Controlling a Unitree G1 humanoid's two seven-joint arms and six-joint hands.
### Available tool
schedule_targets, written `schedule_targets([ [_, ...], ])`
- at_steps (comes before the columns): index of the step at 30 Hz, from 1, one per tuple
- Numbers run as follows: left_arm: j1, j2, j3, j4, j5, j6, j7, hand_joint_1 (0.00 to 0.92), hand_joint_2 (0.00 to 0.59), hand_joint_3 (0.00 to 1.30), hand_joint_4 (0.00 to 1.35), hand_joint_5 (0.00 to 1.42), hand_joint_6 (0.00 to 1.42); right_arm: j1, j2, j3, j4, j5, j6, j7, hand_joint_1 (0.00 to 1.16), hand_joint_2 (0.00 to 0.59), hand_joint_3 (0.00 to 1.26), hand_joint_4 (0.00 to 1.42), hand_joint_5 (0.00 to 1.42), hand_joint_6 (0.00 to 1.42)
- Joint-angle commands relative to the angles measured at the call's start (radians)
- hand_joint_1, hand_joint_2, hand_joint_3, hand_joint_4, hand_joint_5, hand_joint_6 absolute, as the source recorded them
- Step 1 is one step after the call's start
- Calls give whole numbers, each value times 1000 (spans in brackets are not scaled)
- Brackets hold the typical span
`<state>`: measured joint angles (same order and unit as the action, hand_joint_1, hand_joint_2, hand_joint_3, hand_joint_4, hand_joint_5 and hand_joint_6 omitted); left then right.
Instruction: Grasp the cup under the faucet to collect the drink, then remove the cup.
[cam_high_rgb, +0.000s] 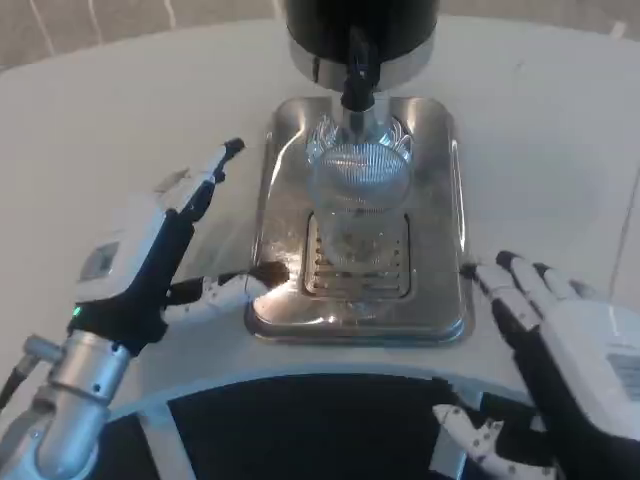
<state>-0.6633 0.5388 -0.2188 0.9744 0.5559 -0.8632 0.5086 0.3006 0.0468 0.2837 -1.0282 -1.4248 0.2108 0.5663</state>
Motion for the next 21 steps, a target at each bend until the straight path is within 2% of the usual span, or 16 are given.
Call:
schedule_targets([
  [1,64,47,-1,-40,30,-24,16,117,40,114,103,184,102,52,69,-30,-19,75,0,-75,491,372,105,0,42,53],
  [7,143,92,0,-119,65,-35,16,117,41,117,108,184,108,97,72,-81,-19,171,-25,-172,487,347,105,0,60,71],
  [10,198,121,-12,-189,108,-47,12,113,47,126,112,184,113,97,57,-120,-18,261,-1,-182,446,336,40,0,3,76],
  [16,257,153,-18,-255,146,-58,-8,107,49,127,113,184,115,-42,23,-185,16,410,58,-146,396,335,0,0,0,60],
  [21,280,175,-16,-280,152,-64,-16,105,49,133,118,184,116,-167,4,-223,35,464,110,-119,377,344,0,0,0,48],
])
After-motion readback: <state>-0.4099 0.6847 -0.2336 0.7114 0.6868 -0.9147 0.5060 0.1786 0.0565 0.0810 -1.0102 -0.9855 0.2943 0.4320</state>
